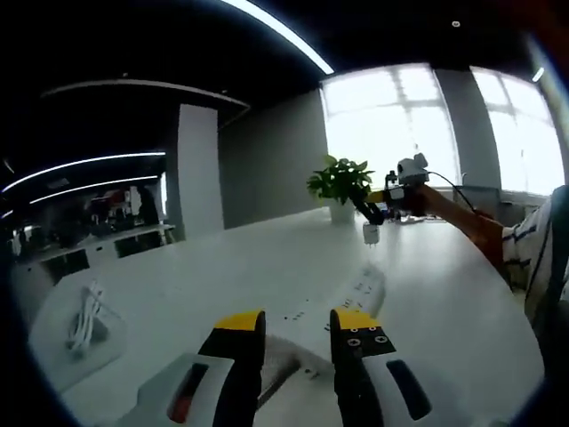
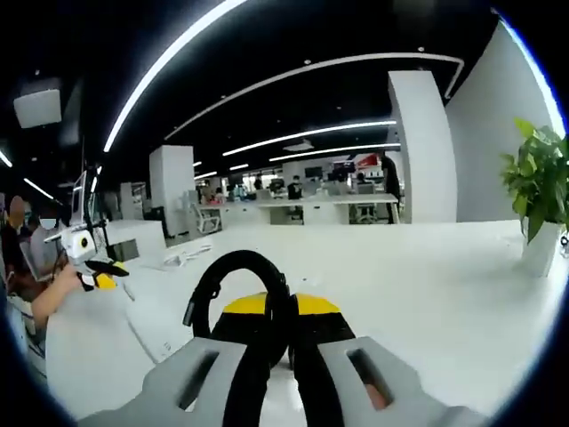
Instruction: Straighten the power strip on the desk, plug the charger into it
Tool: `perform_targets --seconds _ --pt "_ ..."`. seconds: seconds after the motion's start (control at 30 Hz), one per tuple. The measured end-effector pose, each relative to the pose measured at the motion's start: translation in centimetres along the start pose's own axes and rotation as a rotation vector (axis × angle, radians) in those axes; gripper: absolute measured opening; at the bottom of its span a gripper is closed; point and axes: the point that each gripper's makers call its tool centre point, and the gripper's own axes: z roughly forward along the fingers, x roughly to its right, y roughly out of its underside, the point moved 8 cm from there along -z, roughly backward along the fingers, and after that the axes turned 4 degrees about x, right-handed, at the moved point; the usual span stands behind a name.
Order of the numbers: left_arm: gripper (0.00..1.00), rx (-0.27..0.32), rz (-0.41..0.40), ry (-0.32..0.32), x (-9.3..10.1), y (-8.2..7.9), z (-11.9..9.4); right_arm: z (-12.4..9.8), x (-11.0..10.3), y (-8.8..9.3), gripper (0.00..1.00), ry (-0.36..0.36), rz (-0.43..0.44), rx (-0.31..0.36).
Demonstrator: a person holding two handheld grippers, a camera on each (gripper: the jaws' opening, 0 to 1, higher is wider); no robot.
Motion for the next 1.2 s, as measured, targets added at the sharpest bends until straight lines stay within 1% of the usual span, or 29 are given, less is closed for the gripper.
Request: perform_targets --seconds 0.1,0.17,0.23,0.33,0.47,0.57,0.7,0.77,0.9,1.0,1.13,1.2 --pt "0.28 0.014 -0.014 -0.002 -0.1 0.2 -0.1 0.5 -0.4 -0.3 0.07 -0.004 0.007 0.025" --pt "0.28 0.006 -0.014 -0.011 0.0 0.4 -0.1 0.9 -0.9 -0.3 0.07 -0.01 0.005 0.035" --pt "0.28 0.001 -0.007 -0.02 0.0 0.5 -0.2 1.4 -1.5 -0.2 0.07 -0.023 0.011 0.036" --pt "0.28 0.011 -0.01 -0.017 0.2 0.4 -0.3 2.0 -1.9 -0.6 0.07 -0.033 0.014 0.037" --pt "0.28 0.016 -0.017 -0.016 0.1 0.5 -0.2 2.7 -2.9 -0.8 0.07 -0.061 0.028 0.071" --pt "0.28 0.007 -0.021 -0.024 -0.1 0.8 -0.2 3.4 -3.2 -0.7 0.07 -0.08 0.047 0.072" --pt "0.28 0.009 -0.031 -0.022 -0.1 0.8 -0.2 3.9 -4.1 -0.6 0.07 -0.09 0.045 0.068" --pt "0.28 0.009 -0.029 -0.016 0.1 0.7 -0.1 4.1 -4.5 -0.7 0.07 -0.098 0.038 0.069" --pt "0.28 0.016 -0.025 0.0 0.5 0.5 0.0 4.4 -5.1 -1.1 0.07 -0.139 0.034 0.068" --pt "0.28 0.01 -0.004 0.007 0.8 0.4 0.0 4.6 -5.9 -1.3 0.07 -0.166 0.034 0.07" --pt "0.28 0.036 -0.006 0.017 0.9 -0.3 -0.1 4.9 -6.3 -1.7 0.07 -0.197 0.031 0.065" --pt "0.28 0.043 0.0 0.016 0.9 -0.6 -0.1 5.0 -6.9 -1.7 0.07 -0.213 0.026 0.064"
